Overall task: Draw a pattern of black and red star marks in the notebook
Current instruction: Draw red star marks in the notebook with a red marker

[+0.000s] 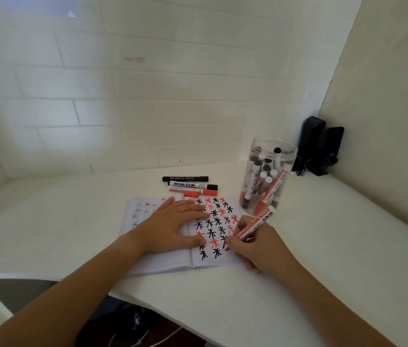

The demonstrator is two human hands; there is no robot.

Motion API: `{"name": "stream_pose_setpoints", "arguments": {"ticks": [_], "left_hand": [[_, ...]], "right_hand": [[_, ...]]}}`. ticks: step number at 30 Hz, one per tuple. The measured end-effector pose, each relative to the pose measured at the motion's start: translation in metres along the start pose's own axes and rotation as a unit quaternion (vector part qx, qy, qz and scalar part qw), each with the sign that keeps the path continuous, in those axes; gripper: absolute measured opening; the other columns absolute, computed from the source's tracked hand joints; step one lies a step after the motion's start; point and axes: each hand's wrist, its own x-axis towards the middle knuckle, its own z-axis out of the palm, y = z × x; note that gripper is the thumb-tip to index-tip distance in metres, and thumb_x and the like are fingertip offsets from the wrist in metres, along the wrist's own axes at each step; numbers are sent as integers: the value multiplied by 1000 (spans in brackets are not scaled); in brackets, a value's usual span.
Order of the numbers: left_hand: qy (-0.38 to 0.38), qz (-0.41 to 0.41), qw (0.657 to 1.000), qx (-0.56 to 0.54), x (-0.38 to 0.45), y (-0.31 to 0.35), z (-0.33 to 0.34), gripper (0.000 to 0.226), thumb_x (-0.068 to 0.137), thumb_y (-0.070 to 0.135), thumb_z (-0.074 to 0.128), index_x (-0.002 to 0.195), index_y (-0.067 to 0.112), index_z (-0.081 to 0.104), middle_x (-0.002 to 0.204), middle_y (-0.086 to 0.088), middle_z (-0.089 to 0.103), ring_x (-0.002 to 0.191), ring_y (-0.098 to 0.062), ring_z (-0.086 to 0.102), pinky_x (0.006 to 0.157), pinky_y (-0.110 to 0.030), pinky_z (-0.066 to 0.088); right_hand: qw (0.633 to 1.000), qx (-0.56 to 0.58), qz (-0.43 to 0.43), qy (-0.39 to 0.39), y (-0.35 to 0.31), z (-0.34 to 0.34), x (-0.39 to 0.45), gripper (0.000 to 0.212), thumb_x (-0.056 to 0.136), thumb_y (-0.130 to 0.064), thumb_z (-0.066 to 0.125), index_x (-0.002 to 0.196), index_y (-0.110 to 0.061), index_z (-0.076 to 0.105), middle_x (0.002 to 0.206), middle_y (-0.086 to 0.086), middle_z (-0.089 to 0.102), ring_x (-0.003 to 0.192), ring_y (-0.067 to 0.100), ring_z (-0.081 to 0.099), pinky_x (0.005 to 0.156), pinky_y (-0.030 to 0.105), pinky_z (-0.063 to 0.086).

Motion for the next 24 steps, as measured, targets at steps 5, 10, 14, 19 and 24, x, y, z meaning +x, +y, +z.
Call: {"name": "stream_pose_setpoints", "arguments": {"ticks": [5,10,14,19,24], "left_hand": [[2,2,1000,-4,0,-1,0,76,81,89,40,147,53,36,157,30,28,148,8,12,125,-47,1],[2,2,1000,-4,0,0,0,75,81,89,39,147,52,36,157,29,29,148,7,14,125,-47,2],[2,3,1000,-4,0,0,0,76,81,89,39,147,52,37,157,29,29,148,7,14,125,-47,3],[4,1,1000,-4,0,0,0,75,81,88,40,147,53,37,157,29,29,147,7,15,125,-47,2],[4,2,1000,-8,-1,1,-1,75,81,88,39,146,52,38,156,29,30,147,8,15,124,-44,2]], "right_hand": [[999,-7,21,26,0,-1,1,21,95,-20,69,86,-5,57,49,5,60,37,18,51,37,22,42],[999,-1,21,37,0,-1,1,21,95,-19,68,86,-4,57,49,2,61,36,18,53,37,23,43],[999,2,7,31,-2,0,1,25,97,-28,70,84,-12,56,49,-1,61,37,18,52,37,24,43],[1000,-16,14,22,-4,0,0,24,97,-24,69,83,-11,56,46,-2,59,37,17,50,37,22,41],[999,-23,24,6,-4,-1,1,21,93,-16,68,77,-12,55,55,7,61,36,19,49,37,22,40]]}}
